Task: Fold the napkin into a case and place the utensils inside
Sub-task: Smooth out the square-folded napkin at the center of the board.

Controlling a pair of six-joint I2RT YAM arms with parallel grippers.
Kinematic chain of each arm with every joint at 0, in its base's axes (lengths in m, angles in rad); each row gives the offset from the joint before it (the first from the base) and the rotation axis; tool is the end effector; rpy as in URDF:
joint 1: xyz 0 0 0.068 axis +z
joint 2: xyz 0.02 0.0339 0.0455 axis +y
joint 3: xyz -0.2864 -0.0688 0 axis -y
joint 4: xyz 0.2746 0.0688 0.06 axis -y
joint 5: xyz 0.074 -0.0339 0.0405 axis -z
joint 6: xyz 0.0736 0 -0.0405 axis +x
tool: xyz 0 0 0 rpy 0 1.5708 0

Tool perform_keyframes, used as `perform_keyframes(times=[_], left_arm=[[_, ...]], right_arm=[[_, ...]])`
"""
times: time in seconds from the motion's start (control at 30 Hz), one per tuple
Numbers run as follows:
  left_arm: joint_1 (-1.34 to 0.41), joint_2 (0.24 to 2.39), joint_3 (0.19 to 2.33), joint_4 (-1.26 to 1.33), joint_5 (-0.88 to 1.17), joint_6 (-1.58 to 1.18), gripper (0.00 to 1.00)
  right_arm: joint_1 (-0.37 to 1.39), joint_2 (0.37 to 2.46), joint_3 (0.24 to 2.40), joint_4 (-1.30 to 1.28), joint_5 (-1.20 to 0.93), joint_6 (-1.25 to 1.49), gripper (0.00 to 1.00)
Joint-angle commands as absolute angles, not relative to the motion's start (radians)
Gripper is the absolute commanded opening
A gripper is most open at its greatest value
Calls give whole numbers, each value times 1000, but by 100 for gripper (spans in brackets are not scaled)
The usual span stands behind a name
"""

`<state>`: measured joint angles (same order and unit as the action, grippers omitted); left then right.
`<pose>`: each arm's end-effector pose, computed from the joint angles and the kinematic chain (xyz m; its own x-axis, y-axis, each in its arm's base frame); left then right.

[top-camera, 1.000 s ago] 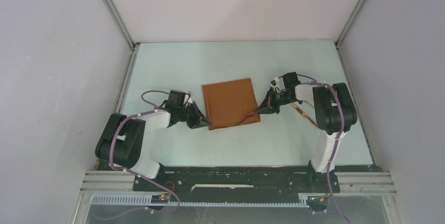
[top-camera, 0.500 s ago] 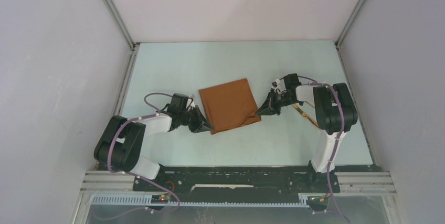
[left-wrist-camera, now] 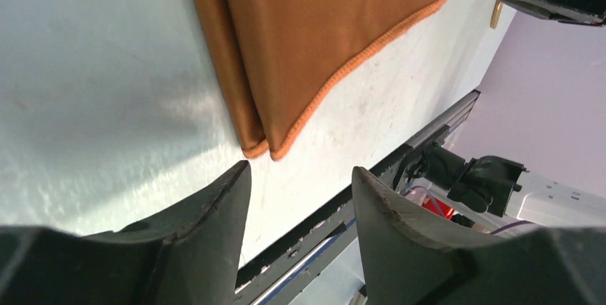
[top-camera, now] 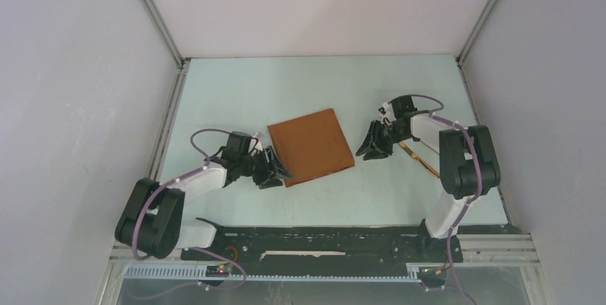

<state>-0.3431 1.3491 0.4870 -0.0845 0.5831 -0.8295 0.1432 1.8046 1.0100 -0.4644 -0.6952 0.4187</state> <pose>0.2316 -0.1258 0.1136 -0.9466 -0.3157 -0.0651 -0.1694 0.6591 -0.7328 0.3512 0.0983 0.1140 -0.9843 0.1735 -0.0324 0.1052 0.7240 0.6817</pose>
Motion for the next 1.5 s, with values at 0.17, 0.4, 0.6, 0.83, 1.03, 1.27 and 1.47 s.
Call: perform_keyframes(times=[0.17, 0.4, 0.6, 0.83, 1.03, 1.27, 1.47], left_arm=[[-348, 1143, 567, -306, 575, -753, 60], [-401, 1382, 648, 88, 660, -918, 38], [-428, 1513, 617, 108, 615, -871, 32], [-415, 1517, 450, 131, 542, -830, 29], [-408, 1450, 412, 127, 545, -827, 31], [-404, 1256, 565, -48, 569, -805, 51], [-403, 1367, 661, 9, 587, -845, 57]], right_arm=[[232, 1631, 1010, -469, -686, 376, 52], [270, 1790, 1014, -212, -911, 546, 53], [267, 1834, 1012, -202, -893, 544, 54], [248, 1846, 974, -214, -840, 521, 55], [232, 1870, 954, -187, -842, 533, 57], [247, 1795, 956, -175, -850, 565, 60], [261, 1848, 963, -95, -864, 612, 60]])
